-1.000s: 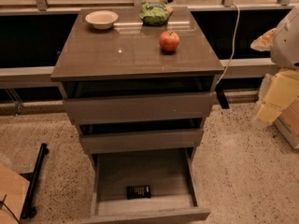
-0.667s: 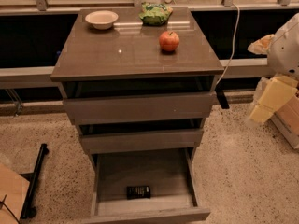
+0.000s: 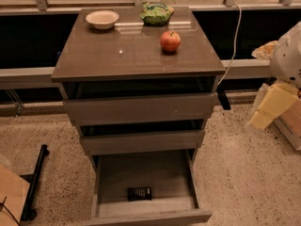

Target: Pick rxbar chocolate from bottom drawer and place on counter

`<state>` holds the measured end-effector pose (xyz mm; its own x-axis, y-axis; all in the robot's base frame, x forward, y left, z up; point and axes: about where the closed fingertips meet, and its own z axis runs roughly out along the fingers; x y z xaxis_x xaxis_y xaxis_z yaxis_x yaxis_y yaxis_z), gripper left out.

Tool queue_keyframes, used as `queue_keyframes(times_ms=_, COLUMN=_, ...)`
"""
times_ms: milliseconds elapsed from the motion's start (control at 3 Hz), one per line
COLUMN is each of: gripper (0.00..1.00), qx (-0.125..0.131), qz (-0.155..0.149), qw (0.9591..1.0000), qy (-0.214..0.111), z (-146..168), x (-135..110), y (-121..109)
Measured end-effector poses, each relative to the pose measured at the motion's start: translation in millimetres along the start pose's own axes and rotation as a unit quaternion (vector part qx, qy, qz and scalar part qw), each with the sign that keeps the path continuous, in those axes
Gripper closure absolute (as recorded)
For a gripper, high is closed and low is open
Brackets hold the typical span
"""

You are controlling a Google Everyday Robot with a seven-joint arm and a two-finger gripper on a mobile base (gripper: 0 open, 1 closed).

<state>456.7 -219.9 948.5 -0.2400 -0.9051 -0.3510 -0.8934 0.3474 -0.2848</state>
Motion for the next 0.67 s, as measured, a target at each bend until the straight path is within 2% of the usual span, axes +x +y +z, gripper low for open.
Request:
queue_keyframes(times_ms=333, gripper=0.00, qx=-0.021, qz=0.013, qw=0.9992, qy=-0.032, z=40, x=3, y=17)
queue_keyframes(times_ms=667, gripper=0.00, qx=-0.050, qz=0.021, qw=0.9918, qy=-0.116, z=120, x=-12, y=32)
